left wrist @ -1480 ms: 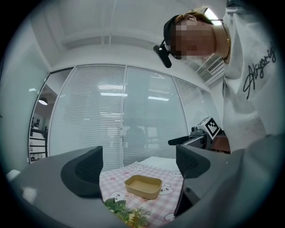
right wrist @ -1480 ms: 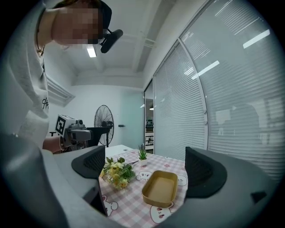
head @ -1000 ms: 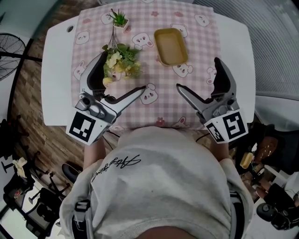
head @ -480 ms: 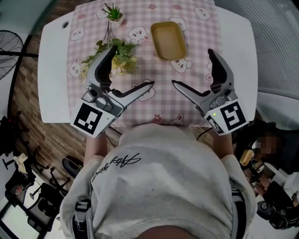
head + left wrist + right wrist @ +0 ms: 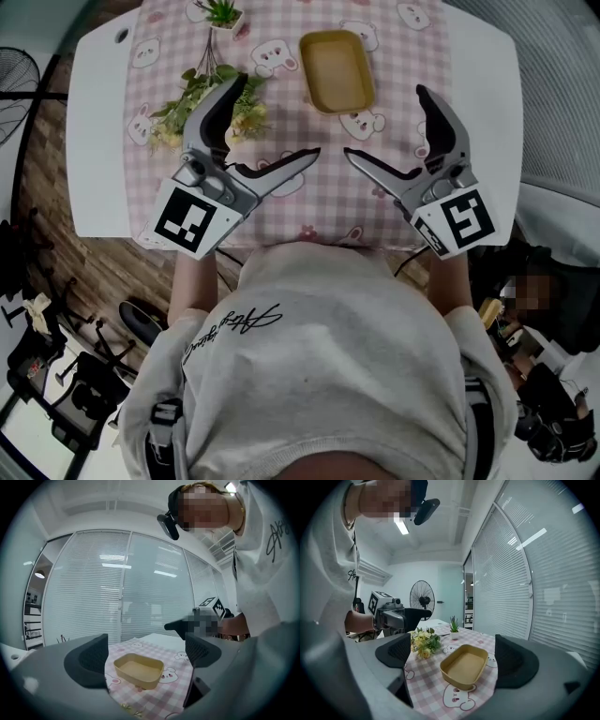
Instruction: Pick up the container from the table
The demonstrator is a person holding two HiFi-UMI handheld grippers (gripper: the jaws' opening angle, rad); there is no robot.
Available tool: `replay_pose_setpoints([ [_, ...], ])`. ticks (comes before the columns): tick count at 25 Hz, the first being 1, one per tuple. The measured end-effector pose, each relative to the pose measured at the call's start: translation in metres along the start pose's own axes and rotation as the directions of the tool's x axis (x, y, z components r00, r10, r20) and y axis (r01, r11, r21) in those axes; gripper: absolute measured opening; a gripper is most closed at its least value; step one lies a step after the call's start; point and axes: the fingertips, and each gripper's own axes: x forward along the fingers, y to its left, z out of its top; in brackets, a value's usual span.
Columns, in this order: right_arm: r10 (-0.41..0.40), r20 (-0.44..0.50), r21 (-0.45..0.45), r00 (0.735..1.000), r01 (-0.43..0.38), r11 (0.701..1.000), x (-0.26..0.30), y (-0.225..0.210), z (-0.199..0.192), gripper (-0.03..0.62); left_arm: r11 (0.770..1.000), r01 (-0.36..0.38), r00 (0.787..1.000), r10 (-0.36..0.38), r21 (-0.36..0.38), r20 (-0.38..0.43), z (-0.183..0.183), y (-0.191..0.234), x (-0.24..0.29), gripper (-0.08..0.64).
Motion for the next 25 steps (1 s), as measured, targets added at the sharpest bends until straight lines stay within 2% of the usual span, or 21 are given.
replay_pose_setpoints([
  [11, 0.038, -0.045, 0.02, 0.998, -0.037, 0.999, 0.014, -0.012, -0.027, 0.548, 1.0, 0.006, 0.999, -0.007, -0.005, -0.048, -0.026, 0.0, 0.022, 0.494],
  [19, 0.061, -0.09, 0.03, 0.994, -0.059, 0.998, 0.024, -0.016, -0.049, 0.548, 0.999, -0.001, 0.997, -0.003, -0.041, -0.083, -0.05, 0.005, 0.033, 0.494],
  [25, 0.061, -0.112, 0.049, 0.992, -0.056, 0.997, 0.035, -0.026, -0.064, 0.548, 0.999, 0.0, 0.993, -0.004, -0.039, -0.114, -0.066, 0.011, 0.043, 0.494],
])
